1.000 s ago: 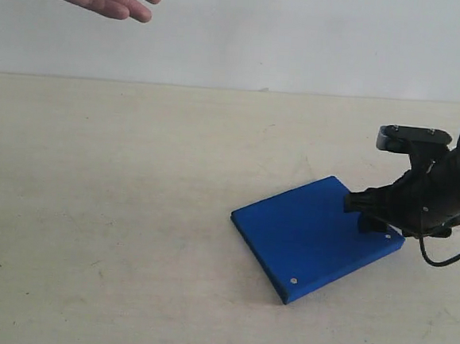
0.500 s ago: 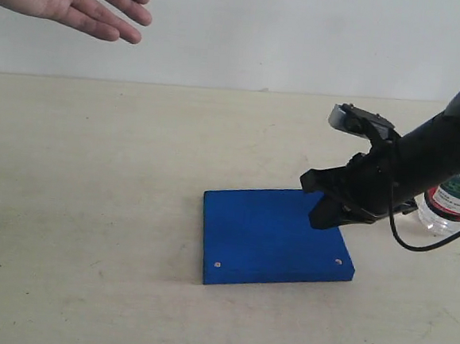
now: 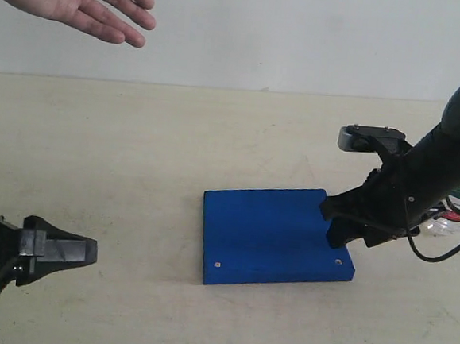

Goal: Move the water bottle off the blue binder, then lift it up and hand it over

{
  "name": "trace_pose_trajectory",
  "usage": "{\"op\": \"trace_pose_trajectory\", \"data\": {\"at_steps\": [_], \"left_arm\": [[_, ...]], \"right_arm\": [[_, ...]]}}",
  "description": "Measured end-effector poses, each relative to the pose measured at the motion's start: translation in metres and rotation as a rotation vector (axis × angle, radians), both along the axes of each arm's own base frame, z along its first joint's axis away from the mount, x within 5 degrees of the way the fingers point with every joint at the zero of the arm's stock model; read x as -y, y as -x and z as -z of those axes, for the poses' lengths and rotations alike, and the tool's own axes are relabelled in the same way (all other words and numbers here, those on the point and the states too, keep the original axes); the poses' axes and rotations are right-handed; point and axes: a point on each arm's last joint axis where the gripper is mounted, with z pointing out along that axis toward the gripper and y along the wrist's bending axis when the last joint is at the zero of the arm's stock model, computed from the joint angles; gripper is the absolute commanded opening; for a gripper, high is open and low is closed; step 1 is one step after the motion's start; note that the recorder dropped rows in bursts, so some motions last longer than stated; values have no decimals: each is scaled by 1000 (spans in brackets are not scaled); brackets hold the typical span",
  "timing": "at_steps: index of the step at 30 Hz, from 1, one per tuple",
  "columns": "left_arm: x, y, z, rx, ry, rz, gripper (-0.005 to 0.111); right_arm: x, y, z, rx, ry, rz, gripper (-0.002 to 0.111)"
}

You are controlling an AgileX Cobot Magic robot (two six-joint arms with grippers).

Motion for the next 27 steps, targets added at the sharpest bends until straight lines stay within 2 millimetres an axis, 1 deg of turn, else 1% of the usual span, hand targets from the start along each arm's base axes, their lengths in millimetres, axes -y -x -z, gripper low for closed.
{"op": "trace_pose_trajectory", "data": {"at_steps": [5, 10, 13, 16, 18, 20, 22, 24, 27], "left_arm": [[-1, -13, 21, -57, -36, 56, 57], [-1, -22, 35, -82, -59, 104, 57], [1, -24, 42, -93, -39, 142, 57], [8, -24, 45, -57, 26, 230, 54], [13, -26, 43, -4, 74, 287, 49], [15, -32, 41, 37, 108, 319, 42], [15, -41, 42, 50, 114, 328, 36], [15, -48, 46, 45, 123, 330, 36], [16, -58, 57, 22, 161, 337, 41]], "right_arm": [[3, 1, 2, -31, 31, 40, 53], [0, 0, 9, -68, -8, 94, 53], [-3, 0, 10, -85, -45, 118, 53], [-5, 0, 9, -97, -76, 141, 53], [-7, 1, 9, -106, -89, 146, 53], [-8, 2, 8, -119, -111, 154, 53], [-11, 2, 9, -137, -140, 156, 53], [-15, 3, 10, -165, -184, 153, 53], [-22, 6, 10, -192, -258, 101, 53]]}}
